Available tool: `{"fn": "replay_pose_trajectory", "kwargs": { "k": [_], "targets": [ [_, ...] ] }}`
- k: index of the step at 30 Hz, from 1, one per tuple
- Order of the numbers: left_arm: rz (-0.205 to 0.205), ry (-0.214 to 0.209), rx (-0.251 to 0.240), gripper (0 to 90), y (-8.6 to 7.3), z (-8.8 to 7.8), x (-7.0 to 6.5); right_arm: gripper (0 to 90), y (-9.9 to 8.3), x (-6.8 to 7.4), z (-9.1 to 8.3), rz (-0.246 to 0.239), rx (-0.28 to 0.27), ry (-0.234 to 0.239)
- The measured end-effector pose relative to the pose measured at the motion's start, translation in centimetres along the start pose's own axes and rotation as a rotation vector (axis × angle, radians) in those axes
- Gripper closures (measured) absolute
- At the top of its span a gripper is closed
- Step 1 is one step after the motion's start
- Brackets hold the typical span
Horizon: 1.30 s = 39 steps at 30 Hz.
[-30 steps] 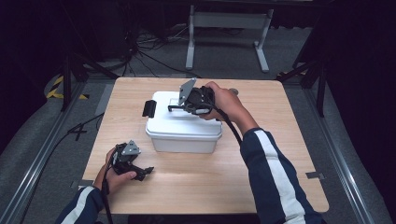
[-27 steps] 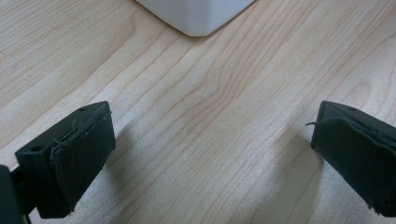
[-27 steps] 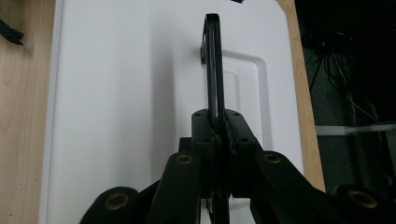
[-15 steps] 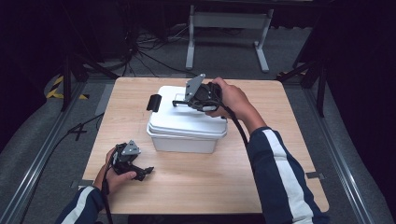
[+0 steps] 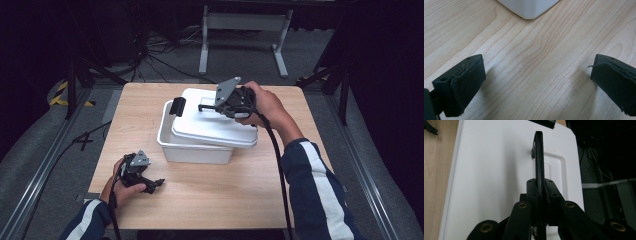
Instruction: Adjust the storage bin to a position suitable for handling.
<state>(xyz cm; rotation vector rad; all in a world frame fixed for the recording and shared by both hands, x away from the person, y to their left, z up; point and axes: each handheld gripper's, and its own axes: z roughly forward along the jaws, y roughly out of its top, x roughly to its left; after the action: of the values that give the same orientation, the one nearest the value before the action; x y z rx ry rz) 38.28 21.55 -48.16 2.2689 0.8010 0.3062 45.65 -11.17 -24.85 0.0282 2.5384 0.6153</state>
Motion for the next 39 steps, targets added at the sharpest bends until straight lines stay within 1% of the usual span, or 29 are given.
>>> {"fn": "replay_pose_trajectory", "kwargs": {
  "k": [1,2,3,5,9,12,13,14,15,16,17,21,22,23,25,29,31,32,33,34,35,36,37,38,39],
  "targets": [
    [0.000,0.000,0.000,0.2,0.0,0.0,0.0,84.7,-0.6,0.0,-0.5,0.015,-0.007,-0.014],
    [0.001,0.000,0.000,0.2,0.0,0.0,0.0,84.7,-0.6,0.0,-0.5,0.015,-0.007,-0.014],
    [0.000,0.000,0.000,0.2,0.0,0.0,0.0,84.7,-1.2,-0.1,-1.0,0.018,-0.006,-0.017],
    [0.000,0.000,0.000,0.2,0.0,0.0,0.0,84.6,-1.4,-0.1,-1.2,0.021,-0.006,-0.021],
    [0.000,-0.001,0.000,0.2,0.0,0.0,0.0,84.8,-2.7,-0.2,-2.1,0.040,-0.012,-0.040],
    [0.001,0.000,0.000,0.2,0.0,0.0,0.0,84.7,-3.8,-0.3,-2.7,0.050,-0.012,-0.043],
    [0.000,-0.001,0.000,0.2,0.0,0.0,0.0,84.6,-4.5,-0.3,-3.1,0.058,-0.004,-0.051],
    [0.000,-0.001,0.000,0.3,0.0,0.0,0.0,84.7,-4.8,-0.4,-3.3,0.063,-0.008,-0.058],
    [0.001,-0.001,0.000,0.2,0.0,0.0,0.0,84.6,-5.2,-0.4,-3.5,0.058,-0.006,-0.056],
    [0.001,-0.001,0.000,0.2,0.0,0.0,0.0,84.6,-5.2,-0.4,-3.5,0.058,-0.006,-0.056],
    [0.002,-0.001,0.000,0.2,0.0,0.0,0.0,84.6,-5.6,-0.4,-3.7,0.069,-0.004,-0.059],
    [0.002,-0.002,0.000,0.3,0.0,0.0,0.0,84.7,-6.9,-0.4,-4.6,0.079,-0.003,-0.070],
    [0.002,-0.001,0.000,0.2,0.0,0.0,0.0,84.6,-7.3,-0.3,-4.8,0.089,-0.004,-0.079],
    [0.002,-0.001,0.000,0.2,0.0,0.0,0.0,84.6,-7.6,-0.4,-4.9,0.082,-0.005,-0.080],
    [0.002,-0.001,0.000,0.2,0.0,0.0,0.0,84.7,-8.3,-0.3,-5.4,0.092,0.003,-0.087],
    [-0.002,-0.001,-0.001,0.2,0.0,0.0,0.0,84.6,-10.0,-0.1,-6.4,0.111,0.003,-0.099],
    [-0.001,-0.001,-0.001,0.2,0.0,0.0,0.0,84.7,-10.8,0.0,-6.7,0.130,0.008,-0.105],
    [-0.002,-0.001,-0.001,0.2,0.0,0.0,0.0,84.7,-10.8,0.0,-6.7,0.130,0.008,-0.105],
    [-0.002,-0.001,0.000,0.3,0.0,0.0,0.0,84.6,-11.6,0.1,-7.0,0.139,0.013,-0.115],
    [-0.005,-0.003,0.000,0.3,0.0,0.0,0.0,84.6,-12.0,0.1,-7.1,0.142,0.016,-0.118],
    [-0.005,-0.003,0.000,0.3,0.0,0.0,0.0,84.6,-12.0,0.1,-7.1,0.142,0.016,-0.118],
    [0.001,-0.001,0.001,0.2,0.0,0.0,0.0,84.6,-12.7,0.2,-7.3,0.153,0.021,-0.121],
    [0.001,-0.001,0.001,0.3,0.0,0.0,0.0,84.6,-12.7,0.2,-7.3,0.153,0.021,-0.121],
    [0.001,-0.001,0.002,0.2,0.0,0.0,0.0,84.6,-13.4,0.2,-7.5,0.163,0.026,-0.122],
    [0.001,-0.001,0.002,0.2,0.0,0.0,0.0,84.6,-13.4,0.2,-7.5,0.163,0.026,-0.122]
  ]
}}
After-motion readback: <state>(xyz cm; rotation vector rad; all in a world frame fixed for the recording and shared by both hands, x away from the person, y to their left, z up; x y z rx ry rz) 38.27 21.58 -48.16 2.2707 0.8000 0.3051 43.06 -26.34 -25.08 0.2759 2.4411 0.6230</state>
